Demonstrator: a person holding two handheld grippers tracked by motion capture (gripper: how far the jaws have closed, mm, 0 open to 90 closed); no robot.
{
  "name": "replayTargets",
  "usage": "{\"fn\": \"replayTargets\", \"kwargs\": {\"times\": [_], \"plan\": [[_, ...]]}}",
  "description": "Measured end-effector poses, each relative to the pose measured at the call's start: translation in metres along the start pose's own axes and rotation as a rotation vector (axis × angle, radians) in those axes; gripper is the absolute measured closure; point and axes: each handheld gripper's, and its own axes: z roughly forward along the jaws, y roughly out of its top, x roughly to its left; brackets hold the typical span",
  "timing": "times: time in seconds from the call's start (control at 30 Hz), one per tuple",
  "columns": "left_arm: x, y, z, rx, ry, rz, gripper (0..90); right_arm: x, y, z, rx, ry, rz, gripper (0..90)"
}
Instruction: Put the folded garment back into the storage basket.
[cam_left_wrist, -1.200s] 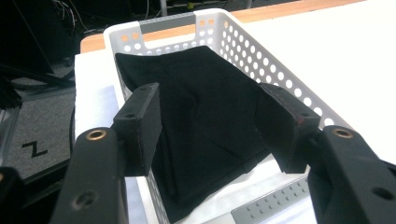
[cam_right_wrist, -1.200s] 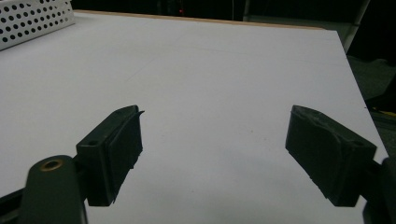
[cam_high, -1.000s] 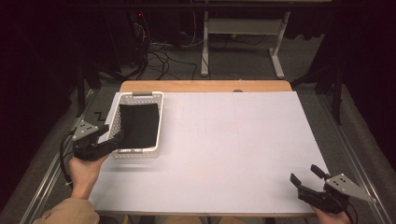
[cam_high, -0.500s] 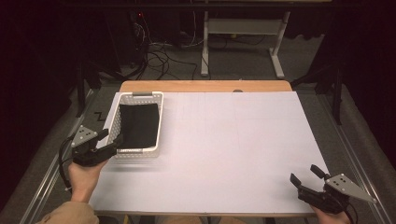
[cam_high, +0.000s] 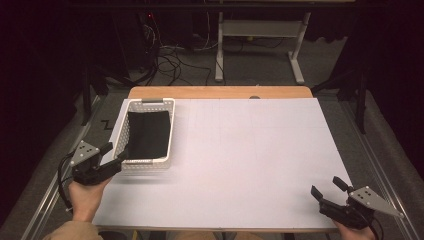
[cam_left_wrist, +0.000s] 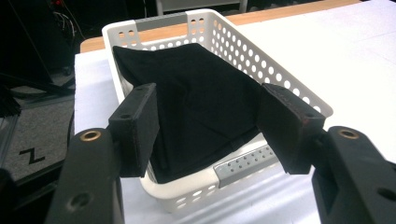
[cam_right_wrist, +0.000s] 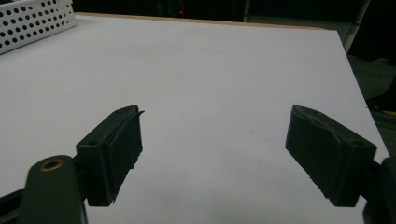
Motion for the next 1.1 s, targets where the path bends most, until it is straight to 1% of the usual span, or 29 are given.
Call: {"fn": "replayTargets", "kwargs": {"times": [0.77,1.1], "plan": [[0.000,-0.017,-0.018,-0.027,0.016,-0.011,36.1,0.000,0.000,0.000,0.000,0.000,0.001,19.2],[-0.004,-0.025,-0.024,-0.035,0.014,-0.014,36.1,0.000,0.000,0.000,0.001,0.000,-0.001,19.2]]}}
